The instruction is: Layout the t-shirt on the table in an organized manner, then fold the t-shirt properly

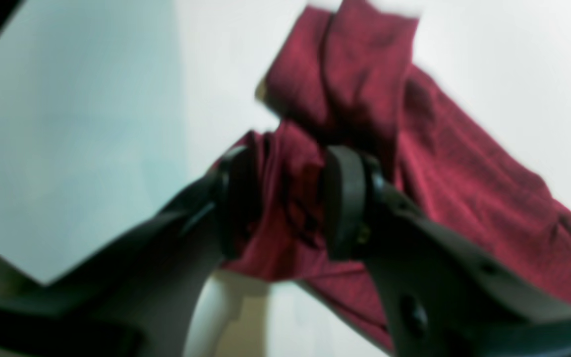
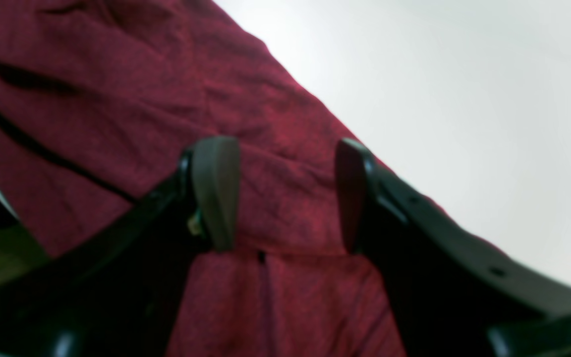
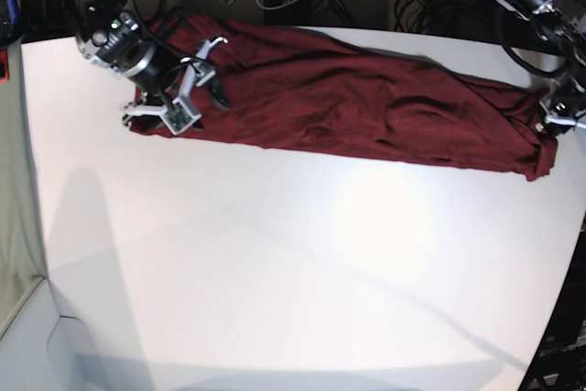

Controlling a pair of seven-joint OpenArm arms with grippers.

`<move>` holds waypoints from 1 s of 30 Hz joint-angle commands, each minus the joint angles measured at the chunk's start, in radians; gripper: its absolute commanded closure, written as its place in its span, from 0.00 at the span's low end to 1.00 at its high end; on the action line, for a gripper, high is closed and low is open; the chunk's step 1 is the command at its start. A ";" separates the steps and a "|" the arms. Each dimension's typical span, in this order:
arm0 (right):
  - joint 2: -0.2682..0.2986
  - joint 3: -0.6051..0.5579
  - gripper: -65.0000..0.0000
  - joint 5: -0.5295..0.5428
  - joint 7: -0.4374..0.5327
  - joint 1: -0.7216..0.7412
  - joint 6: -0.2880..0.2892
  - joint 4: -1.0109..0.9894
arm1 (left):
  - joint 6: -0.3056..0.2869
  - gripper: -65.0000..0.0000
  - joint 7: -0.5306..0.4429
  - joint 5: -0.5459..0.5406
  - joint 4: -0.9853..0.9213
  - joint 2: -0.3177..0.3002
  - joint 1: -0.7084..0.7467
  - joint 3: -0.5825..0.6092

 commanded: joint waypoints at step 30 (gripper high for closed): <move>0.001 -0.001 0.52 0.014 0.028 -0.013 0.001 0.026 | -0.006 0.41 -0.024 -0.020 0.185 -0.113 0.205 0.159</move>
